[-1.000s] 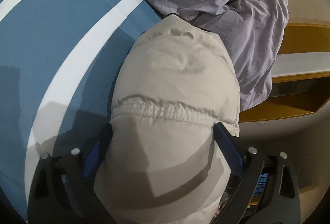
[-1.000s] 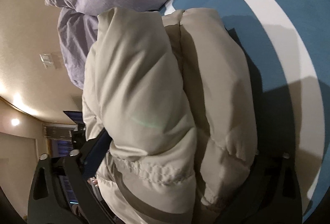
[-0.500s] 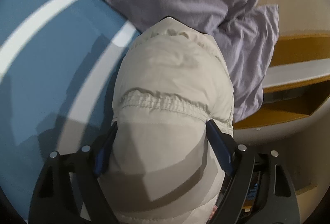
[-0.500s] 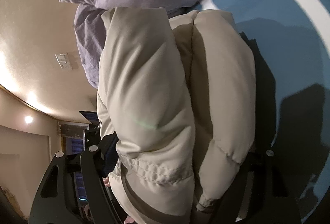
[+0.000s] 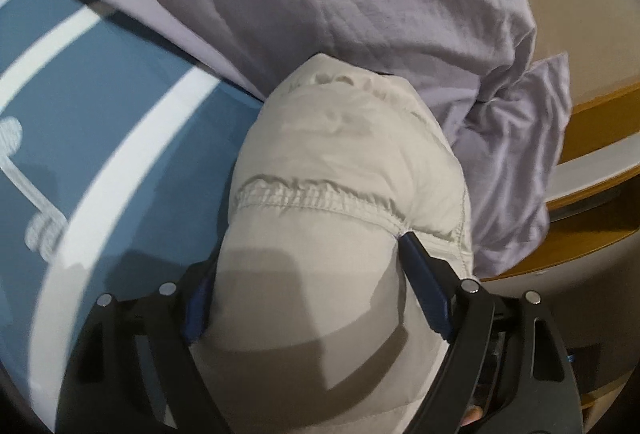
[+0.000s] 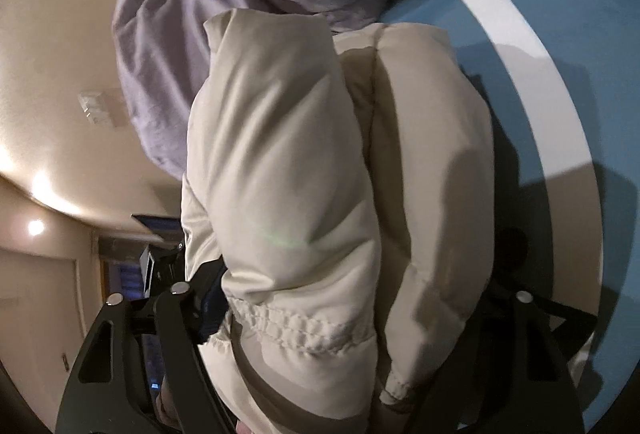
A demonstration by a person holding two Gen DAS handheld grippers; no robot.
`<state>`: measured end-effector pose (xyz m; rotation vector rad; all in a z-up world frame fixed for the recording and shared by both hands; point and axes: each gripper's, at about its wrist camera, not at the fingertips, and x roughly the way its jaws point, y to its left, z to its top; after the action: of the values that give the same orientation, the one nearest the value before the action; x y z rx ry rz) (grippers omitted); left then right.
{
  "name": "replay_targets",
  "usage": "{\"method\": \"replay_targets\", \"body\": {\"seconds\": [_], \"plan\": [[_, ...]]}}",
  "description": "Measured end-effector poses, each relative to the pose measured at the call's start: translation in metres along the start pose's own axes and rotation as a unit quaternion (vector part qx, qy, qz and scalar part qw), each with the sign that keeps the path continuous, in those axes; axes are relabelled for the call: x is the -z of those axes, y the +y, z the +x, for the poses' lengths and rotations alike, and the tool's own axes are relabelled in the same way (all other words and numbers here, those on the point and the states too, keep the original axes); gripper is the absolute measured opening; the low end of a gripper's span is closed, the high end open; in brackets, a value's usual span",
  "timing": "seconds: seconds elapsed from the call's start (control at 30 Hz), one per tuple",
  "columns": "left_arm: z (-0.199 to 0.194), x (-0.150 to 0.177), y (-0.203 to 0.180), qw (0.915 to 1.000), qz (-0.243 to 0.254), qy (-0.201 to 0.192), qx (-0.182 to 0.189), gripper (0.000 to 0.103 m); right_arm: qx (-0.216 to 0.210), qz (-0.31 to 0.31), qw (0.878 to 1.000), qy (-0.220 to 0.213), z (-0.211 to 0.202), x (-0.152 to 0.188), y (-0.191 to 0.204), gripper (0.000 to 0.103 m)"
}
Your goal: Fold large clothes
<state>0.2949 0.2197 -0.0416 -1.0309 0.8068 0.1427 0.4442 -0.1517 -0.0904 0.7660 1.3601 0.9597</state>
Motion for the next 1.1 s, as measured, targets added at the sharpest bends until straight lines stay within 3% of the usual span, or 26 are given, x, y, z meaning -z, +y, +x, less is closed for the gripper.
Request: {"method": "replay_targets", "body": {"seconds": [0.13,0.33,0.57,0.7,0.93,1.1], "plan": [[-0.005,0.002,-0.011,0.9982,0.045,-0.017,-0.036,0.084,0.028,0.003,0.999,-0.018,-0.010,0.004,0.003,0.083],[-0.021,0.004,-0.032,0.9878,0.115,-0.047,-0.095,0.084,0.088,-0.027,0.994,-0.060,-0.051,0.020,0.014,0.086],[-0.043,0.024,-0.061,0.9766,0.177,-0.075,-0.095,0.085,0.173,-0.112,0.966,-0.157,-0.090,0.036,0.052,0.085],[-0.044,0.043,-0.085,0.9657,0.225,-0.082,-0.101,0.085,0.197,-0.185,0.948,-0.166,-0.070,0.042,0.087,0.065],[-0.033,0.074,-0.108,0.9335,0.317,-0.087,-0.143,0.085,0.256,-0.302,0.905,-0.158,-0.028,0.060,0.118,0.037],[-0.020,0.079,-0.098,0.9292,0.325,-0.071,-0.160,0.086,0.287,-0.319,0.891,-0.150,-0.012,0.063,0.107,0.030]]}}
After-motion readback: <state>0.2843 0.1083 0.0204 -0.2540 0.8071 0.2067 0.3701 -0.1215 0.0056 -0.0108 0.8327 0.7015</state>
